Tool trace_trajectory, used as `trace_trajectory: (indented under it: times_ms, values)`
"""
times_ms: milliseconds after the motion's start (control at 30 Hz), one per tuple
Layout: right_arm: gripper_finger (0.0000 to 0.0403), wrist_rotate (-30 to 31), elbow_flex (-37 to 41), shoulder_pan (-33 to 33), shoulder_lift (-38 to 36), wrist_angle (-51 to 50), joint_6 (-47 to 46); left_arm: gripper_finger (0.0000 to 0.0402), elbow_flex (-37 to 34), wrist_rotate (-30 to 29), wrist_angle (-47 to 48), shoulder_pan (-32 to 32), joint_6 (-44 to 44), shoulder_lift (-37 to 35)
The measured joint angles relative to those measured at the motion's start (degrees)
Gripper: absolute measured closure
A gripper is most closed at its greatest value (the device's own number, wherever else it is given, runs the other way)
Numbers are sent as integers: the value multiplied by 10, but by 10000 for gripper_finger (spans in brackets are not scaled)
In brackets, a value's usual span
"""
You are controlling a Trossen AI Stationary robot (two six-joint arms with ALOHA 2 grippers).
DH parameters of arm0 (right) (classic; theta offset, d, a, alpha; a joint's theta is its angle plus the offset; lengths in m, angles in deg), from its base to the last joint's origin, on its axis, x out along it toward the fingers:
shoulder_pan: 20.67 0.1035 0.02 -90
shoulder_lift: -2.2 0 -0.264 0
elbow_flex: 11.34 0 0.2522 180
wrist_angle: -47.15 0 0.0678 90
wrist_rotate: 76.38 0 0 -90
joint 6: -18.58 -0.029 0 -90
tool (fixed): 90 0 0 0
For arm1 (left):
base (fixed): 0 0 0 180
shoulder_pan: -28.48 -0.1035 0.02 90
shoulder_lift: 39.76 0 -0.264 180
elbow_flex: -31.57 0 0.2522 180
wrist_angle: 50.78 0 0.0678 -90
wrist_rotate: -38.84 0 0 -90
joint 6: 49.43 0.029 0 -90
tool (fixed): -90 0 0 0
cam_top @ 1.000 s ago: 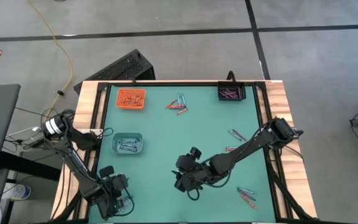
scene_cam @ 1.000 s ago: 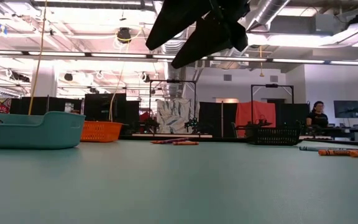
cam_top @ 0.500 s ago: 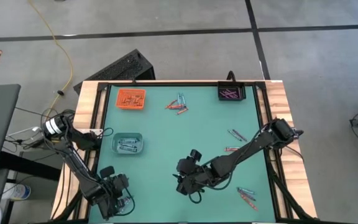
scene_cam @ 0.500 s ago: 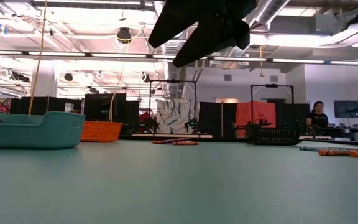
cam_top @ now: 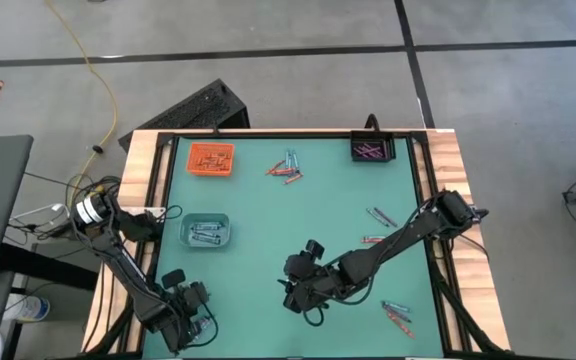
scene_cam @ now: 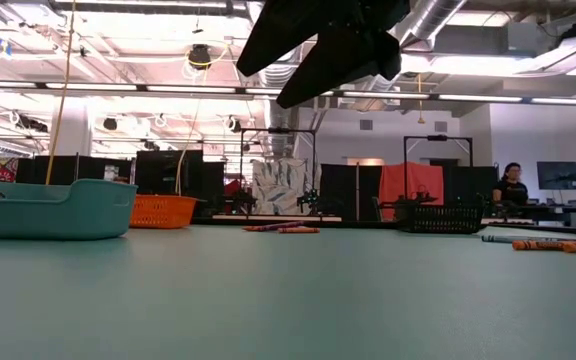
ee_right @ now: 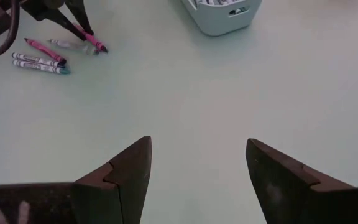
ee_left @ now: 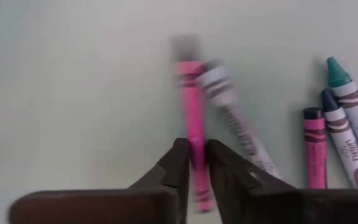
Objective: Sort crayons
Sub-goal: Put the bottom left purple crayon into the top right black bin
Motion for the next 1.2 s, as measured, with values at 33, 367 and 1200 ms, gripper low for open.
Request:
trace_trajectory:
  times_ms: [33, 367, 1200]
  values:
    - [148, 0, 0, 0, 0, 0, 0, 379, 0, -1, 2, 0, 3, 0]
    - [148, 0, 0, 0, 0, -3, 0, 399, -1, -37, 37, -4, 2, 2]
    - [148, 2, 0, -9, 0, -17, 15, 401, -3, -268, 156, -22, 7, -96]
